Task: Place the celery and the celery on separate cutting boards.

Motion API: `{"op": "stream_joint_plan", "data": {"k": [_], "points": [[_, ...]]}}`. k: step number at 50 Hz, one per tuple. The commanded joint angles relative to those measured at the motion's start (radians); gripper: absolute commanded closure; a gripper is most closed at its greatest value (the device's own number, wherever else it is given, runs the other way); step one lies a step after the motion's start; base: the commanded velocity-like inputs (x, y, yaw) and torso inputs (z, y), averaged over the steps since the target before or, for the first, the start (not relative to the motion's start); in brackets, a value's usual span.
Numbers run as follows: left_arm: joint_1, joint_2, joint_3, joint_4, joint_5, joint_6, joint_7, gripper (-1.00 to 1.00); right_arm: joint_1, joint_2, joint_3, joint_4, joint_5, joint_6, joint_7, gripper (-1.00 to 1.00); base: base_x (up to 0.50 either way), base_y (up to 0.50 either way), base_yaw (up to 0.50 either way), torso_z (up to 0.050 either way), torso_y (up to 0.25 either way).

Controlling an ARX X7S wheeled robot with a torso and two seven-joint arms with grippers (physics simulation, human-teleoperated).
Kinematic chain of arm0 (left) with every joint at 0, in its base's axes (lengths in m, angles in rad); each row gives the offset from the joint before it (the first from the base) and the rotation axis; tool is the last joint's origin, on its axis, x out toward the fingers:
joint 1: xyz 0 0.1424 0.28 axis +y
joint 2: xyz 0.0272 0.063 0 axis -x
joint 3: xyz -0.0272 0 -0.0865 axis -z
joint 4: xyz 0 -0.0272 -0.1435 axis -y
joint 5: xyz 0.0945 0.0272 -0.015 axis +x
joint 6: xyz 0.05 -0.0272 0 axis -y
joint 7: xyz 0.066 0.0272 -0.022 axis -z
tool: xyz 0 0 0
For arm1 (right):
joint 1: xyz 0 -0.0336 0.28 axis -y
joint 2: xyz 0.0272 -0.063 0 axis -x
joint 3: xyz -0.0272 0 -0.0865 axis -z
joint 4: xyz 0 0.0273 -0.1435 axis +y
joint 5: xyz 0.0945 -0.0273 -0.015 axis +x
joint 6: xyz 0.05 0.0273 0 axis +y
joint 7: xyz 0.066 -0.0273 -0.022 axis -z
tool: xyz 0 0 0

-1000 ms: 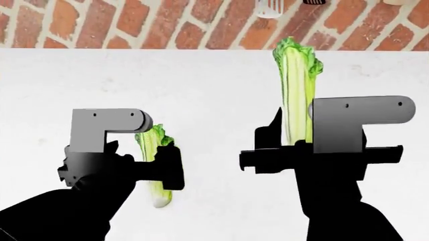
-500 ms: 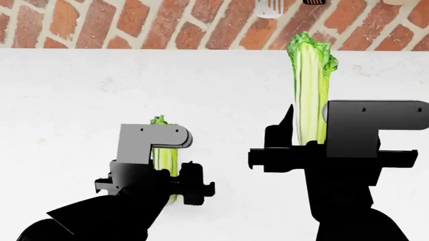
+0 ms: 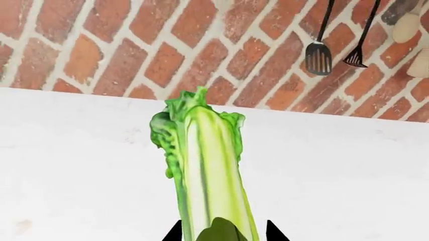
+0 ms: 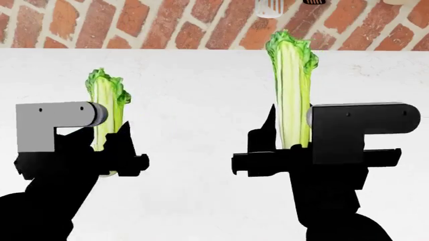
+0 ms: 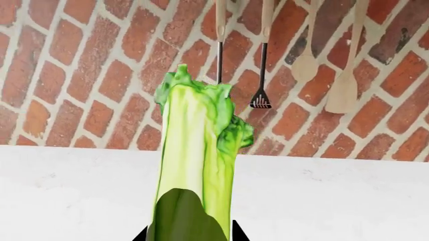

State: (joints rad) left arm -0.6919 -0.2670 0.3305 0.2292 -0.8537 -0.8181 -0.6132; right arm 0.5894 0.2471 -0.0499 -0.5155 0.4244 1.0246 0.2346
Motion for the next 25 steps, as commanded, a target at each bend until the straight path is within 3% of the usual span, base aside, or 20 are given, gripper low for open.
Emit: {"op": "stream_joint_plan", "data": {"k": [1, 5, 12, 16, 25], "points": [[0.053, -0.116, -0.103, 0.156, -0.083, 0.012, -0.007, 1.00, -0.029, 0.016, 0.001, -0.063, 0.016, -0.021, 0.059, 1.00, 0.00, 0.00, 0.00, 0.000, 0.000], [0.059, -0.102, -0.088, 0.153, -0.079, 0.016, -0.007, 1.00, -0.018, 0.013, 0.000, -0.067, 0.021, 0.017, 0.076, 1.00, -0.06, 0.00, 0.00, 0.000, 0.000], [0.059, -0.107, -0.095, 0.163, -0.088, 0.013, -0.017, 1.00, -0.011, 0.012, -0.018, -0.046, 0.021, 0.021, 0.075, 1.00, -0.42, -0.03, 0.00, 0.000, 0.000], [0.061, -0.111, -0.093, 0.172, -0.092, 0.010, -0.019, 1.00, -0.017, 0.013, -0.011, -0.049, 0.027, 0.001, 0.067, 1.00, -0.28, -0.45, 0.00, 0.000, 0.000], [0.058, -0.105, -0.081, 0.181, -0.092, 0.007, -0.027, 1.00, -0.022, 0.019, -0.007, -0.046, 0.031, -0.016, 0.062, 1.00, -0.01, -0.50, 0.00, 0.000, 0.000]]}}
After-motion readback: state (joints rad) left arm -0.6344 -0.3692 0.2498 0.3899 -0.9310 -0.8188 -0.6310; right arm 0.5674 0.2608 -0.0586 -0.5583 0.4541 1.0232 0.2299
